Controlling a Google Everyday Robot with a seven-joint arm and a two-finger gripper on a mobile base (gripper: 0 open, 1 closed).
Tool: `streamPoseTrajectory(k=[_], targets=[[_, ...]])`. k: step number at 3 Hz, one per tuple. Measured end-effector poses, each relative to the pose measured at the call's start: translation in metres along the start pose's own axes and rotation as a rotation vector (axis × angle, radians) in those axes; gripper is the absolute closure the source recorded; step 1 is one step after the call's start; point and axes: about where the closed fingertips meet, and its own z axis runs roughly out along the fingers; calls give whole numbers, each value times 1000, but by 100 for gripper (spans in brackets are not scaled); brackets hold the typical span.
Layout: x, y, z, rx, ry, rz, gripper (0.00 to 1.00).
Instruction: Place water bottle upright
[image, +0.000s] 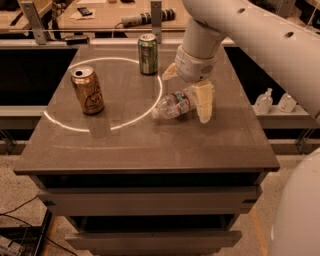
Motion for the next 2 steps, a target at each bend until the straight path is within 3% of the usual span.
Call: streamPoseTrajectory(k=[2], targets=[[7, -2, 12, -39, 25, -5, 41]])
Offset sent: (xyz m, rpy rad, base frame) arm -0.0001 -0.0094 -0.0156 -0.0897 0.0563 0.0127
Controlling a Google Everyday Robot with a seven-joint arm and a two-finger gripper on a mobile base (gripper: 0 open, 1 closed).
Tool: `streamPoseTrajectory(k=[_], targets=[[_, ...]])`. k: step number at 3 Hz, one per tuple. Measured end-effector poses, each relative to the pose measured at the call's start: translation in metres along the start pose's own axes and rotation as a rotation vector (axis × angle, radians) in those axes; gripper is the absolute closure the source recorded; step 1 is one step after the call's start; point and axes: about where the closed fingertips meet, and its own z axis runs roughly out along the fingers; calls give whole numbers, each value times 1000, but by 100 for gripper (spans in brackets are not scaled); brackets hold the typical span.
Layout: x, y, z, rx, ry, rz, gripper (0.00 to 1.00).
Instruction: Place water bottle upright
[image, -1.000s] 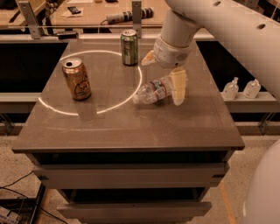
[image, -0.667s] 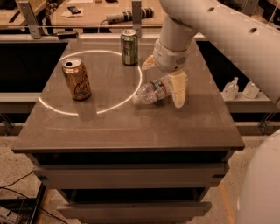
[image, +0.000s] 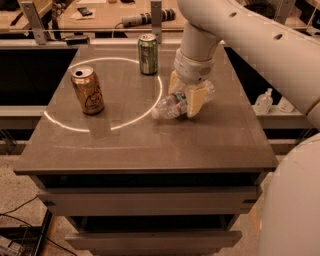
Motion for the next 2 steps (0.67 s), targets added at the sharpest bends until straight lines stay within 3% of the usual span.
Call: streamPoseTrajectory(k=[2], targets=[[-14, -1, -2, -29, 29, -10, 87]])
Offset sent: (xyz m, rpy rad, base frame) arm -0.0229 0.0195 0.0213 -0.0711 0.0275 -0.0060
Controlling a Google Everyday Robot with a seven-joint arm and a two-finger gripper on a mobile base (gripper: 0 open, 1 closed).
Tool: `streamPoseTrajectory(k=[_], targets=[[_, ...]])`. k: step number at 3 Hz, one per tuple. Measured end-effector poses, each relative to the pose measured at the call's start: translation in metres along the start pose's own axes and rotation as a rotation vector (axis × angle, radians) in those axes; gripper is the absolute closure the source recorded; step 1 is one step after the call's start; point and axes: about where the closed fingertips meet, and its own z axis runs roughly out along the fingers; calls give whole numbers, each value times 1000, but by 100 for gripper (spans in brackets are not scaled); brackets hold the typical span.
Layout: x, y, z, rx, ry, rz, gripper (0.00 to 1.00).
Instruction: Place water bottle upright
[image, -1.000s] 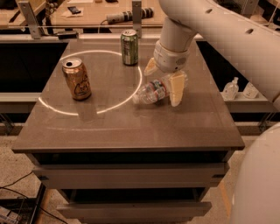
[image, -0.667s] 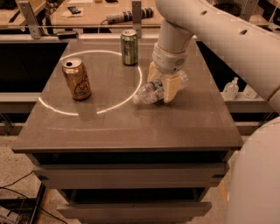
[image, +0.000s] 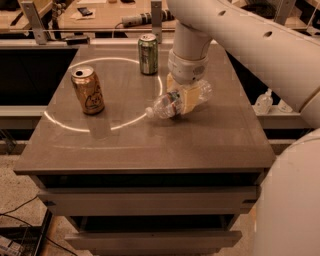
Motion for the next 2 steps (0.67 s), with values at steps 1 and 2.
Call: streamPoseTrajectory(k=[1, 2], targets=[[-8, 3, -28, 45, -84, 97, 100], [-23, 3, -58, 117, -259, 172, 100]])
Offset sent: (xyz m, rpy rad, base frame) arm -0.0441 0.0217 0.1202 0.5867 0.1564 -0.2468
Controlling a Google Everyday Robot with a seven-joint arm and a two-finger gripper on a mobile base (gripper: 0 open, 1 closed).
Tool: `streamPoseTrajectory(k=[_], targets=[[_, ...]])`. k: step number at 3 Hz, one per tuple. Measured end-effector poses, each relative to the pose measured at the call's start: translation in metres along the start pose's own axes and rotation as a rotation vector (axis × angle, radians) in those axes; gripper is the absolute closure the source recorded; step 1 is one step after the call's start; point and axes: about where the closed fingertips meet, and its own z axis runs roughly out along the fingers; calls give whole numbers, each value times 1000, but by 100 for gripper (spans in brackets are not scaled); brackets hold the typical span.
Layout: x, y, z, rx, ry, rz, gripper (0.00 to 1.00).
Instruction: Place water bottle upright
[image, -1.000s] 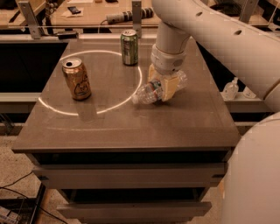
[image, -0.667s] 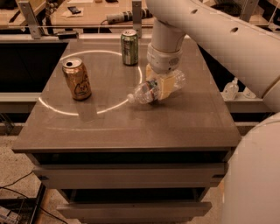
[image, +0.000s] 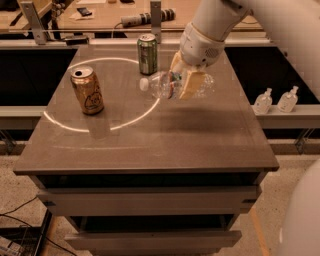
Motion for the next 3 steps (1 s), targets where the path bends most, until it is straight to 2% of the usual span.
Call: streamPoseTrajectory(k=[1, 3], targets=[[-20, 3, -22, 51, -211, 81, 100], [-39, 11, -36, 128, -674, 232, 100]])
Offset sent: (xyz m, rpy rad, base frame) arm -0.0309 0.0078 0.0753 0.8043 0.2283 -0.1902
